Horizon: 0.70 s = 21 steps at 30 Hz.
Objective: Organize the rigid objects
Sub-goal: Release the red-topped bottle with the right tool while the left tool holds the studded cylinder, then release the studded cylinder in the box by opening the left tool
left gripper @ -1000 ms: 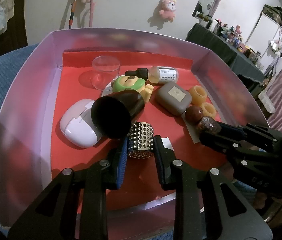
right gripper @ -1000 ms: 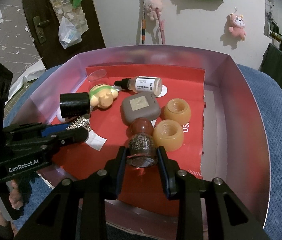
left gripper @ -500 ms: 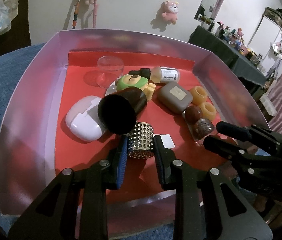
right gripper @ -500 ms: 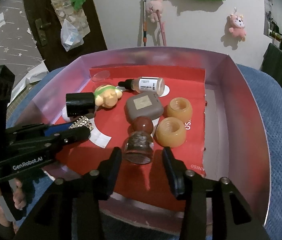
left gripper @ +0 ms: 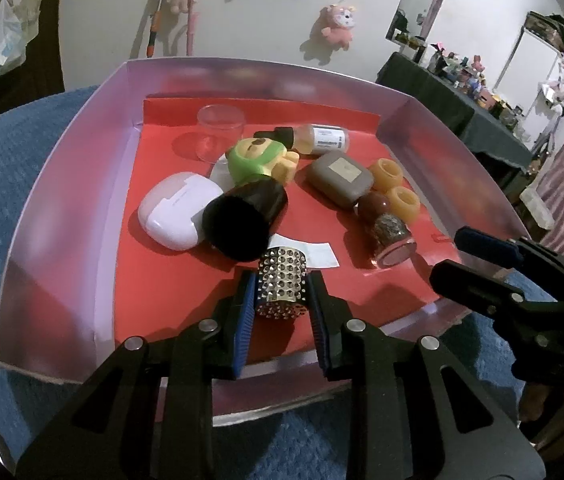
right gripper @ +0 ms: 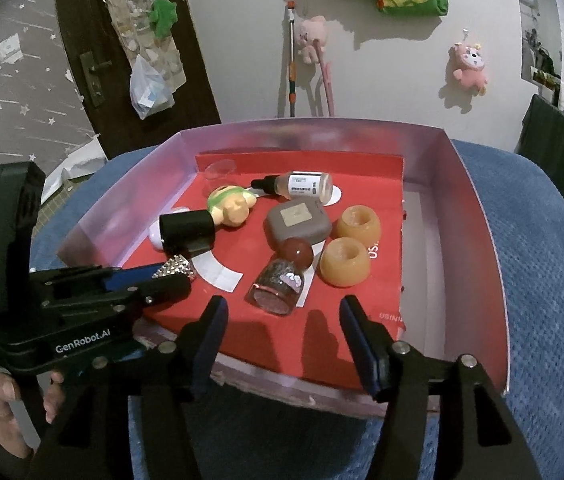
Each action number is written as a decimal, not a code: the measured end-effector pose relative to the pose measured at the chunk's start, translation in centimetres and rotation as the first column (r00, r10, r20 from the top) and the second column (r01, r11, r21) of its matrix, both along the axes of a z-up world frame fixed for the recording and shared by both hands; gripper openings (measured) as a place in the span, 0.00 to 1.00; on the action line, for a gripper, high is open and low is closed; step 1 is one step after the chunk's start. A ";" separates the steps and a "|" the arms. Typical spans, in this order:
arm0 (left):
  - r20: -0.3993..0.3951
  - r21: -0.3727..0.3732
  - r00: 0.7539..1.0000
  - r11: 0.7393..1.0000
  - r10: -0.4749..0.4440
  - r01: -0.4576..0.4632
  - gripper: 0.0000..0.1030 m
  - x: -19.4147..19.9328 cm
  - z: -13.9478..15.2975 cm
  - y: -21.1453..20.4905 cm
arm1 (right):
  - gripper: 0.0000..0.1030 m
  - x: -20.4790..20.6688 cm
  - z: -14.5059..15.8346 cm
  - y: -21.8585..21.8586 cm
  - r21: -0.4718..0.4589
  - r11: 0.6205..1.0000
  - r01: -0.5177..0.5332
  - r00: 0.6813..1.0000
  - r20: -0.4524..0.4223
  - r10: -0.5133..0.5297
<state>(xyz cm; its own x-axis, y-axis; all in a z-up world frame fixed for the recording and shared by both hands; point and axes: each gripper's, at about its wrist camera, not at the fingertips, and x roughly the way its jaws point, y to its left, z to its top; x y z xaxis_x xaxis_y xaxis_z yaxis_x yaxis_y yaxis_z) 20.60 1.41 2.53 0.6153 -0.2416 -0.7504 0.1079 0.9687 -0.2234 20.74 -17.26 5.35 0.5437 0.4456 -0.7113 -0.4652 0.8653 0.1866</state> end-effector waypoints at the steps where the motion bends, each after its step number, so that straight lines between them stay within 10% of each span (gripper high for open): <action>1: 0.003 0.001 1.000 1.000 -0.001 0.001 0.34 -0.1 0.0 0.0 | 0.64 -0.1 0.1 -0.1 0.002 1.000 0.002 1.000 0.002 -0.002; 3: 0.013 -0.018 1.000 1.000 -0.003 0.003 0.95 -0.2 0.1 0.1 | 0.64 -0.3 0.2 -0.2 0.007 1.000 0.002 1.000 0.007 -0.002; 21: 0.155 0.078 0.984 0.992 0.087 -0.100 0.97 -3.8 3.1 -0.2 | 0.88 -2.9 2.1 -2.7 0.095 0.992 0.082 0.992 0.091 -0.091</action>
<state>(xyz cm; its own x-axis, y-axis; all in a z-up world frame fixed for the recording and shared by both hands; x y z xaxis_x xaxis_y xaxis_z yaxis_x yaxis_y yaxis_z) 16.76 1.18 5.60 0.7401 -0.1170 -0.6622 0.0425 0.9909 -0.1276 17.87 -19.97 7.44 0.6459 0.4543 -0.6135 -0.4084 0.8846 0.2251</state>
